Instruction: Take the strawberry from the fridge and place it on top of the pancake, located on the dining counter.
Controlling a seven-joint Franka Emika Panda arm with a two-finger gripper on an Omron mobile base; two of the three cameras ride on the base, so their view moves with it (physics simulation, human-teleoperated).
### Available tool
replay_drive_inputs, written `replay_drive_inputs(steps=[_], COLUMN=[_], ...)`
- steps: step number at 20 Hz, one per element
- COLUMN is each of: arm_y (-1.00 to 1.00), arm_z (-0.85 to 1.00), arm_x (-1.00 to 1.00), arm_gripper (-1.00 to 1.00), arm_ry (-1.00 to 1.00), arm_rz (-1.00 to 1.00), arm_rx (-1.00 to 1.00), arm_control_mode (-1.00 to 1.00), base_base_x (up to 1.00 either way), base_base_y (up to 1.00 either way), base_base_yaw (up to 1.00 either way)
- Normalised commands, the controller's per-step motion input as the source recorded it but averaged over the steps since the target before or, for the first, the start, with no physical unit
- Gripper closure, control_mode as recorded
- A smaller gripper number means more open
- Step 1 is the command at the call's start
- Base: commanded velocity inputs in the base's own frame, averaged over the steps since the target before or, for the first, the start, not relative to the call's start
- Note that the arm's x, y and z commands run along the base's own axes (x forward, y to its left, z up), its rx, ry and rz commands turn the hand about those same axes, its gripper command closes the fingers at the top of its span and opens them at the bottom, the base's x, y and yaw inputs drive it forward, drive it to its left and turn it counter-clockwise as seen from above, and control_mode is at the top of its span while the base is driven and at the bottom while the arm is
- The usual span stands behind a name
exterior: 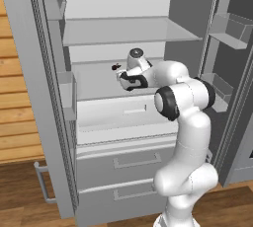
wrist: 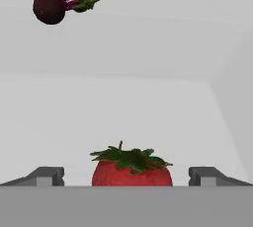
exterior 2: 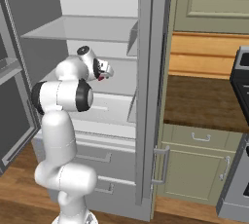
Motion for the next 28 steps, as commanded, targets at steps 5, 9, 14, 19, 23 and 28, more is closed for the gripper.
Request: replay_drive_inputs(steps=[5, 9, 14, 19, 23, 28], arm_y=[0.0, 0.0, 0.0, 0.0, 0.0, -0.06], arm_z=[-0.22, -0.25, -0.19, 0.0, 0.0, 0.07], arm_x=[0.0, 0.0, -0.02, -0.57, -0.89, -1.0], arm_gripper=[-1.0, 1.0, 1.0, 1.0, 1.0, 1.0], arm_ry=[0.04, 0.03, 0.01, -0.23, -0.21, -0.09], arm_rz=[0.0, 0.0, 0.0, 0.0, 0.0, 0.0], arm_rx=[0.0, 0.0, 0.01, 0.05, 0.0, 0.02], arm_control_mode=[-1.0, -1.0, -1.0, -1.0, -1.0, -1.0], base_base_x=[0.0, 0.0, 0.0, 0.0, 0.0, 0.0], base_base_y=[0.0, 0.0, 0.0, 0.0, 0.0, 0.0], base_base_yaw=[0.0, 0.0, 0.0, 0.0, 0.0, 0.0])
